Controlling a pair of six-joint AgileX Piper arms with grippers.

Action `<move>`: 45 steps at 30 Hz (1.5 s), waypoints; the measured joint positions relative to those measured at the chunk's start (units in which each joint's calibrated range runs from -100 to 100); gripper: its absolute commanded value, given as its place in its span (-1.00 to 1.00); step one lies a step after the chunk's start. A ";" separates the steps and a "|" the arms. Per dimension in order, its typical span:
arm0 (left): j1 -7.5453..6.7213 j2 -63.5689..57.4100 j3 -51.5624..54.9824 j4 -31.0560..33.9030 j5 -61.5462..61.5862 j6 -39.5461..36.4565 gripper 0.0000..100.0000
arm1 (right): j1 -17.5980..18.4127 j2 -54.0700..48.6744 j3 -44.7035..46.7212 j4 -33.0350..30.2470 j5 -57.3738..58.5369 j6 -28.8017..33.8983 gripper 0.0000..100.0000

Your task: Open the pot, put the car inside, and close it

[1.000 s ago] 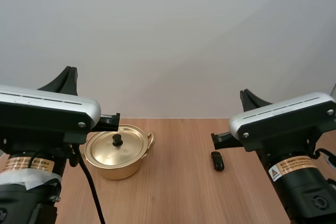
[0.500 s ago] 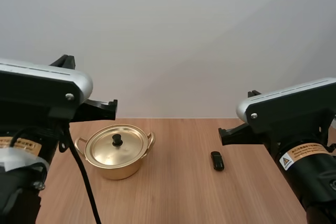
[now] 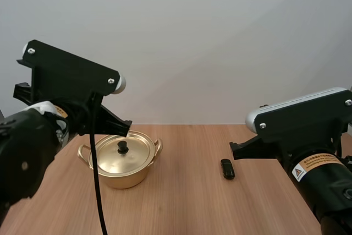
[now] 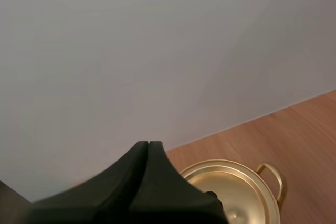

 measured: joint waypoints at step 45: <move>0.00 50.95 -20.04 -1.61 36.26 4.50 0.86 | 0.41 -0.11 0.00 0.15 0.85 -1.06 -1.00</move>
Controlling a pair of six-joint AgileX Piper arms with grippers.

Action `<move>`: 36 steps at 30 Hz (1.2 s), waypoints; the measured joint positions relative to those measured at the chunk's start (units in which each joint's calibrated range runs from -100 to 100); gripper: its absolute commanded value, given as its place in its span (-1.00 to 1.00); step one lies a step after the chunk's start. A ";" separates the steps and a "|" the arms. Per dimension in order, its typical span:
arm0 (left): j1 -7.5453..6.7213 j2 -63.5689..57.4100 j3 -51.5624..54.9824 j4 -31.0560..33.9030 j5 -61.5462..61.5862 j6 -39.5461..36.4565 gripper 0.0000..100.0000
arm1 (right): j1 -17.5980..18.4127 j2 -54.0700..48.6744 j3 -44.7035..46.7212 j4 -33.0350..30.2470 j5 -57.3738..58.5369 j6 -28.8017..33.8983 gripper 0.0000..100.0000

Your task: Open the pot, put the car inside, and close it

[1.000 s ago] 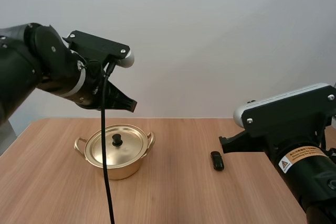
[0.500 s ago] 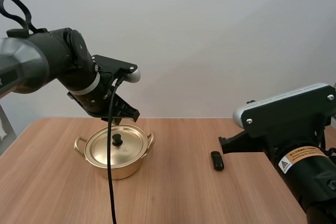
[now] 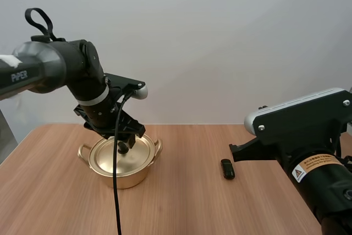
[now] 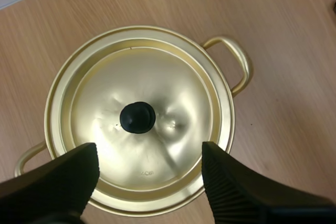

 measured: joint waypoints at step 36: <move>0.00 12.16 0.00 0.87 -12.82 1.91 0.55 | 0.00 0.00 0.00 0.00 0.00 0.00 -1.00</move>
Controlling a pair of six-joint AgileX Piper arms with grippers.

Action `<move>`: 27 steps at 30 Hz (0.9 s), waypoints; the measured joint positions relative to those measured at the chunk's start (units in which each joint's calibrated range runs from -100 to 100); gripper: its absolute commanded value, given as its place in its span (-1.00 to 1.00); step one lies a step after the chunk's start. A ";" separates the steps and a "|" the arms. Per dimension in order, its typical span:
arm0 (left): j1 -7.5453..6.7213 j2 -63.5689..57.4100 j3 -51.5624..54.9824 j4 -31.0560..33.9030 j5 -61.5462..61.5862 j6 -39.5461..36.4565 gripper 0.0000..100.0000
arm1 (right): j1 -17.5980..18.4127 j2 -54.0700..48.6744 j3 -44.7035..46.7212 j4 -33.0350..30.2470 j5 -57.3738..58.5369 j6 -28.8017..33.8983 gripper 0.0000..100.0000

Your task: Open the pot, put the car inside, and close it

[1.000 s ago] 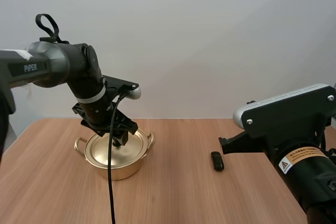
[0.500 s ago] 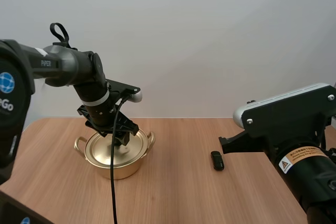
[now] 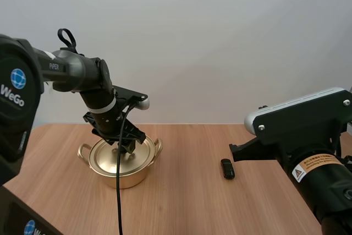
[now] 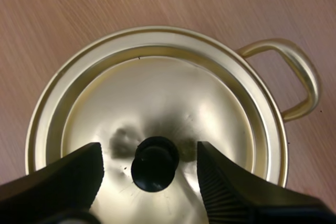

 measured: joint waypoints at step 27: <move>0.00 -4.79 0.00 0.00 0.13 0.00 -1.00 | 0.00 -0.13 0.00 0.00 0.00 0.00 -1.00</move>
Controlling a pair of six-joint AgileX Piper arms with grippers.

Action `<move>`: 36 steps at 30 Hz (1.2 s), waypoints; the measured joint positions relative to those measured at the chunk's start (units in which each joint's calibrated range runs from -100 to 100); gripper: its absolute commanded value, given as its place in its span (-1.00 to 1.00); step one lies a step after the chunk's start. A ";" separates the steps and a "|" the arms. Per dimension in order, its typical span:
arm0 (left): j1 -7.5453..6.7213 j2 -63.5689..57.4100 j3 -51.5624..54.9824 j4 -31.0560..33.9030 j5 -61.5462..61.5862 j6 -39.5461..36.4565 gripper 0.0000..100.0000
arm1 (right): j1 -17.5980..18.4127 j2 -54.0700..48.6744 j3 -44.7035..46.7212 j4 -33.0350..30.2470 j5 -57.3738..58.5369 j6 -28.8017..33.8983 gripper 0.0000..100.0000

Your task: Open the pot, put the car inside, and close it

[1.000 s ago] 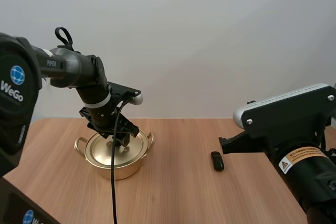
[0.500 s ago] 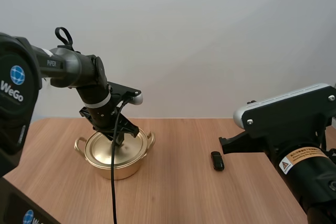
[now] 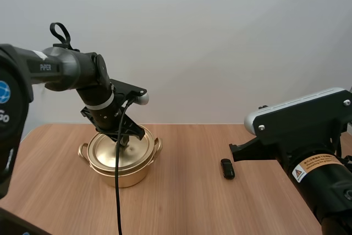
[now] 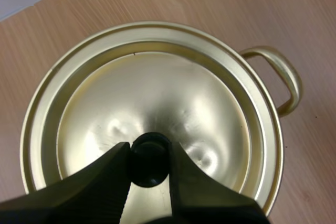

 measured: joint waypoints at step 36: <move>0.00 -54.74 -21.32 -7.92 -18.71 -6.97 -1.00 | -2.63 42.12 -20.46 25.18 35.98 -22.63 -1.00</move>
